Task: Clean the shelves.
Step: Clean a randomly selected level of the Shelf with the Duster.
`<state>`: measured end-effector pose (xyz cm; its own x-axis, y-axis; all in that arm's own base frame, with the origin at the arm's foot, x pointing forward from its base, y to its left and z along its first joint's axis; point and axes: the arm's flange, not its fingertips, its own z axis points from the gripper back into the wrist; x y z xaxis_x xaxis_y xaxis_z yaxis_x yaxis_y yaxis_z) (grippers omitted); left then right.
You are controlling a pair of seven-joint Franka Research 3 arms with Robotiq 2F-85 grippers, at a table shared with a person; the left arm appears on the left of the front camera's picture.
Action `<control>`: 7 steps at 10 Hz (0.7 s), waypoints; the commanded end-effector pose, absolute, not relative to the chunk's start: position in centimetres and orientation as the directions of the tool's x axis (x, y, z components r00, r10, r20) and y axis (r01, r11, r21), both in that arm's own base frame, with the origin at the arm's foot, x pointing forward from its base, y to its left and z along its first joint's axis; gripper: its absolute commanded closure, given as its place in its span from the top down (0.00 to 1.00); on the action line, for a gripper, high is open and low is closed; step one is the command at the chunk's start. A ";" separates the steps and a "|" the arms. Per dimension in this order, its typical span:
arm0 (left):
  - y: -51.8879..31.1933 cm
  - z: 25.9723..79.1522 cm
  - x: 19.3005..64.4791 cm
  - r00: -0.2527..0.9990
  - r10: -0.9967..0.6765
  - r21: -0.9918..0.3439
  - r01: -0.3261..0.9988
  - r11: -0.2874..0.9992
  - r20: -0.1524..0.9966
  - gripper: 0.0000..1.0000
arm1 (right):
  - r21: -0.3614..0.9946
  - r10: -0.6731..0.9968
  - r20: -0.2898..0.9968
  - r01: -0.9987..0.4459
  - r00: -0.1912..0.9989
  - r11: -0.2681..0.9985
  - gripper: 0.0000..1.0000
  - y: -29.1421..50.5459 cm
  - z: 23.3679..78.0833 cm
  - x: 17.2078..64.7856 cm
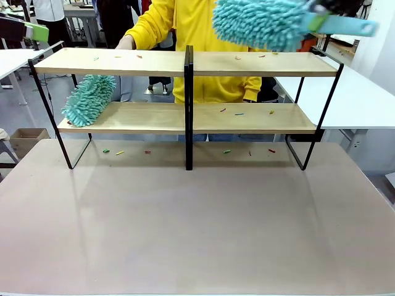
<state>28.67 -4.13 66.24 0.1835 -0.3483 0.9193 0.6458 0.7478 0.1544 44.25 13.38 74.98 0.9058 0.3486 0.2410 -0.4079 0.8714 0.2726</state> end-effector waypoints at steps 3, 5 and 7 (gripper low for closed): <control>-4.3 66.2 28.6 0.189 -0.345 0.150 0.641 0.752 0.919 1.00 | 0.275 0.250 0.135 -0.278 0.959 0.920 0.12 16.4 74.2 50.8; -4.3 66.2 28.6 0.189 -0.345 0.150 0.641 0.752 0.919 1.00 | 0.263 0.218 0.106 -0.239 0.970 0.935 0.12 16.4 72.5 50.8; -4.3 66.2 28.6 0.189 -0.345 0.150 0.641 0.752 0.919 1.00 | 0.244 0.117 0.059 -0.128 0.991 0.961 0.12 14.8 71.4 50.2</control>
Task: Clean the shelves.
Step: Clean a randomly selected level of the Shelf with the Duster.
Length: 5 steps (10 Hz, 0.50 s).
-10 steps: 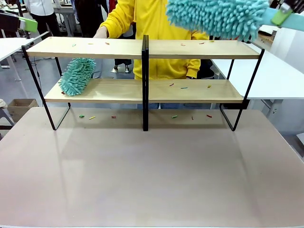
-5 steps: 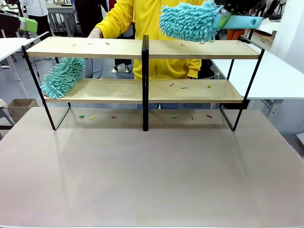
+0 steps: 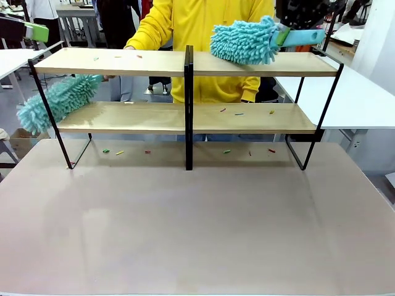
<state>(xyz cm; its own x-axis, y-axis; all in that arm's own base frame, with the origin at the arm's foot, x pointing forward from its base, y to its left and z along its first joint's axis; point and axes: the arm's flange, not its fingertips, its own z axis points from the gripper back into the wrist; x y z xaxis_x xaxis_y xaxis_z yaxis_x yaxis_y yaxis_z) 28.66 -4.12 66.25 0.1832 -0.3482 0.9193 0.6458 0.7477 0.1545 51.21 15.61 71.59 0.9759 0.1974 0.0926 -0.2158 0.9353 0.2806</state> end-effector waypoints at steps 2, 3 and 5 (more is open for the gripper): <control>-4.3 66.2 28.6 0.189 -0.345 0.150 0.641 0.752 0.919 1.00 | 0.196 -0.028 0.034 0.021 0.999 0.980 0.12 11.8 71.0 49.0; -4.3 66.2 28.6 0.189 -0.345 0.150 0.641 0.752 0.919 1.00 | 0.177 -0.114 0.021 0.109 0.993 0.978 0.12 9.8 71.0 48.3; -4.3 66.2 28.6 0.189 -0.345 0.150 0.641 0.752 0.919 1.00 | 0.142 -0.285 -0.002 0.282 0.959 0.949 0.12 5.3 70.7 47.1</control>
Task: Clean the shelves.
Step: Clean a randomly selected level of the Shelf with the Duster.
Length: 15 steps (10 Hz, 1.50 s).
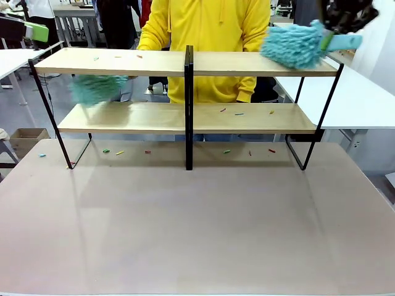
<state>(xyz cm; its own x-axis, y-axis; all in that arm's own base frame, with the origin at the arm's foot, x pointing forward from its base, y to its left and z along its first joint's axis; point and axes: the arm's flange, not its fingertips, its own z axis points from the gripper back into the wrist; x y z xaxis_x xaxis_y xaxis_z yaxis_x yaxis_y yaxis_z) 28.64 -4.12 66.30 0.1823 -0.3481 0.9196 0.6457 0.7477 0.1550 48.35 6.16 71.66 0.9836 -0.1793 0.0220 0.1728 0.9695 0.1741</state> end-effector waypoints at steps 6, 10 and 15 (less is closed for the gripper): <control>-4.3 66.2 28.6 0.189 -0.345 0.150 0.641 0.752 0.919 1.00 | 0.251 -0.156 0.322 0.074 0.934 0.965 0.12 3.6 73.1 45.4; -4.3 66.2 28.6 0.189 -0.345 0.150 0.641 0.752 0.919 1.00 | 0.314 -0.144 0.278 0.052 0.950 0.948 0.12 2.7 72.4 45.7; -4.3 66.2 28.6 0.189 -0.345 0.150 0.641 0.752 0.919 1.00 | 0.466 0.154 0.466 -0.390 0.871 0.794 0.12 -6.7 78.9 39.2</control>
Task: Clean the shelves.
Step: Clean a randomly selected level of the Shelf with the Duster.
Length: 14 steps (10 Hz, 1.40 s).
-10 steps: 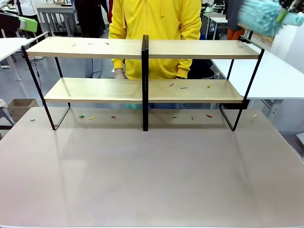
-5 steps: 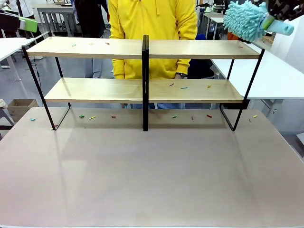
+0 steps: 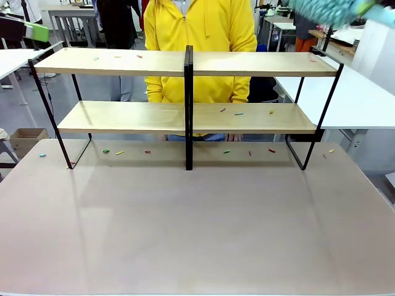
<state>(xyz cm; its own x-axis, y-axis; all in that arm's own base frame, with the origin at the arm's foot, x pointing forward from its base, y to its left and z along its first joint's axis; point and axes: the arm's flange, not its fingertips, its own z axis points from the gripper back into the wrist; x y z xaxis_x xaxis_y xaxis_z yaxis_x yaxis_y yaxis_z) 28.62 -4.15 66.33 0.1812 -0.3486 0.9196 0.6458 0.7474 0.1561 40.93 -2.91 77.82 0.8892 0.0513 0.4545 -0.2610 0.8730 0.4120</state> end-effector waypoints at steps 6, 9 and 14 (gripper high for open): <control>-4.3 66.2 28.6 0.189 -0.345 0.150 0.641 0.752 0.919 1.00 | 0.403 0.395 0.638 -0.724 0.661 0.560 0.12 -19.2 77.0 31.2; -4.3 66.2 28.6 0.189 -0.345 0.150 0.641 0.752 0.919 1.00 | 0.390 0.375 0.694 -0.758 0.615 0.522 0.12 -21.5 75.1 31.6; -4.3 66.2 28.6 0.189 -0.345 0.150 0.641 0.752 0.919 1.00 | 0.459 0.384 0.407 -0.549 0.829 0.698 0.12 -6.8 78.3 38.4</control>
<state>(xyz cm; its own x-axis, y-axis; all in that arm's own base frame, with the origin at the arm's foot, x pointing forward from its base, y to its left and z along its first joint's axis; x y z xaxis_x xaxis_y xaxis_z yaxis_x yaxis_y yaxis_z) 28.67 -4.13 66.28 0.1829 -0.3484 0.9193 0.6459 0.7475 0.1548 37.41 -9.19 77.65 0.7816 0.3851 0.4908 -0.6083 0.6451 0.4625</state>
